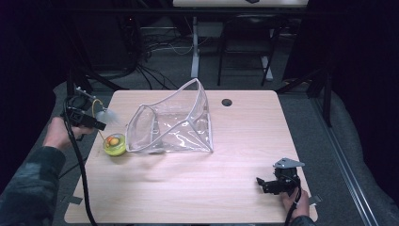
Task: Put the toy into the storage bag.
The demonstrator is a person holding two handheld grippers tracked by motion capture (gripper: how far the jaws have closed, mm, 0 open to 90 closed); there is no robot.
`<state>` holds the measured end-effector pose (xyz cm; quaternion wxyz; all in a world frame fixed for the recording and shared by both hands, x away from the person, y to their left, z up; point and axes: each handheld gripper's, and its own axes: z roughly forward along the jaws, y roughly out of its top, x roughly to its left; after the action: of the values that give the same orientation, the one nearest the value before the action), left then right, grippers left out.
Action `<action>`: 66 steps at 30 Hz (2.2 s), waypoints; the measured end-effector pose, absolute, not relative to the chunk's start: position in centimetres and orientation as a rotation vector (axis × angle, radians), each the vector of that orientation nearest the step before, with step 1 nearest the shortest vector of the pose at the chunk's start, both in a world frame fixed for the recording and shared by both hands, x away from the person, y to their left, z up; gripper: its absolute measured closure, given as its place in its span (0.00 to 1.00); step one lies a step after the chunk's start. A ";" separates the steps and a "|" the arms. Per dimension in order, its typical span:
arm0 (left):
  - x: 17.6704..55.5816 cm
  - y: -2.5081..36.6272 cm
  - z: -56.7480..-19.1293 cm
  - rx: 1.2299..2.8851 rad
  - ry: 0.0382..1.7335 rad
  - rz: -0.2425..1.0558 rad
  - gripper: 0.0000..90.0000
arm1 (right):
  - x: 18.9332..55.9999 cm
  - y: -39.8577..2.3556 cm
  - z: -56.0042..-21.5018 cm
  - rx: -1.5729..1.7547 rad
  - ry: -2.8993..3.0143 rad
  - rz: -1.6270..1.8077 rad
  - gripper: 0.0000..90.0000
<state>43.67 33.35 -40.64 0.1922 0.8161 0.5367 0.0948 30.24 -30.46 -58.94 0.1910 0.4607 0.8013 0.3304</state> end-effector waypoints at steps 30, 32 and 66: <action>44.1 31.7 -40.1 2.379 1.509 0.316 0.98 | 30.2 -30.5 -58.9 1.295 2.248 0.928 0.00; 44.1 31.7 -39.9 2.370 1.515 0.321 0.98 | 30.2 -30.4 -59.0 1.295 2.249 0.933 0.00; 43.7 31.9 -35.4 2.342 1.464 0.390 0.98 | 30.2 -30.5 -58.9 1.291 2.256 0.933 0.00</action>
<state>43.74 31.88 -35.36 0.1754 0.8266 0.5167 0.1375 30.21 -30.46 -58.94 0.1891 0.4590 0.8022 0.3318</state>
